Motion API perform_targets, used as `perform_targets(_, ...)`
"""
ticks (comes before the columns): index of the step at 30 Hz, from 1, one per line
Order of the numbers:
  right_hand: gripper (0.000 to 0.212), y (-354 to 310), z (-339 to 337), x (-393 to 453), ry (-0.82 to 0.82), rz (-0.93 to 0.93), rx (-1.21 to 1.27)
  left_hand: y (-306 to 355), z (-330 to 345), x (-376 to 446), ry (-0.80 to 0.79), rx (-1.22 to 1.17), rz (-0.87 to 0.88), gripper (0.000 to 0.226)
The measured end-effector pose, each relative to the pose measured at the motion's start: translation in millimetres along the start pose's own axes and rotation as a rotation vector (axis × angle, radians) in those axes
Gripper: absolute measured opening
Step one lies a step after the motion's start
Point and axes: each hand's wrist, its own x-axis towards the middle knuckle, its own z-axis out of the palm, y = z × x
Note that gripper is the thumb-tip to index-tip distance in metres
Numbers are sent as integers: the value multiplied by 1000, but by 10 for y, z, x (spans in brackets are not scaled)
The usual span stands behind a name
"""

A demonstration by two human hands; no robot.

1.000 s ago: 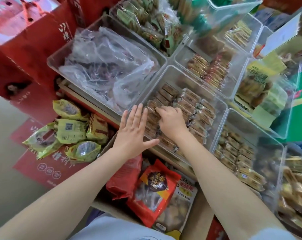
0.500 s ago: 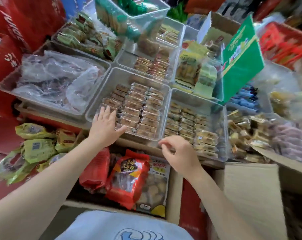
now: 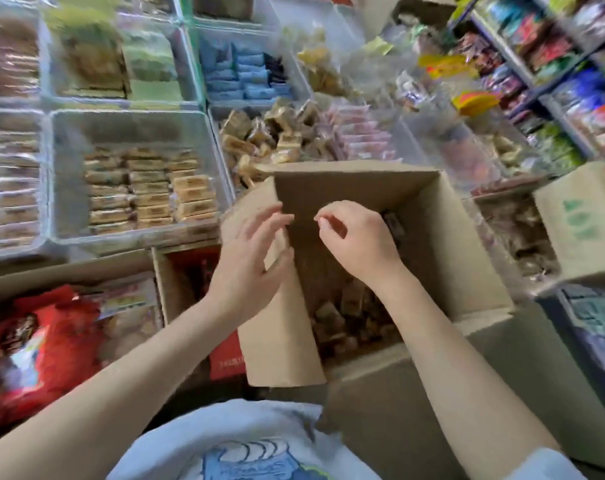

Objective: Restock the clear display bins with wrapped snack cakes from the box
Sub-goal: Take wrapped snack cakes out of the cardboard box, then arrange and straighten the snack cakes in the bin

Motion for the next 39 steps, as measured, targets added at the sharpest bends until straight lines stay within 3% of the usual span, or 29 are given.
perform_targets(5,19,977,148,84,-295,121,-198,200,535,252,-44,261,-75,49)
perform_targets(9,22,1411,585,250,-621,139,-276,75,616,267,-27,226,-83,52)
perform_targets(13,35,1803,1185,272,-1059,129,-347,49,589,265,-32,301,-89,54)
perform_targets(17,40,1915,1307,50,-1485,72,-711,63,621,280,-5,341,-105,51)
perform_targets(20,43,1953,1377,-54,-1471,19,-800,80,651,287,7,337,-106,51)
perform_targets(24,53,1903,1336,139,-1405,146,-580,94,660,306,7,318,-122,51)
perform_targets(26,59,1877,1183,343,-1270,255,-318,99,659,306,4,320,-118,52)
perform_targets(29,46,1691,752,579,-1111,305,195,100,647,295,5,267,-122,53)
perform_targets(33,50,1205,150,613,-939,289,881,155,532,286,68,-164,-214,58)
perform_targets(37,57,650,-38,539,-717,275,1207,250,290,339,212,-569,-339,59)
perform_targets(39,59,327,-29,518,-588,283,1283,223,115,331,240,-625,-368,52)
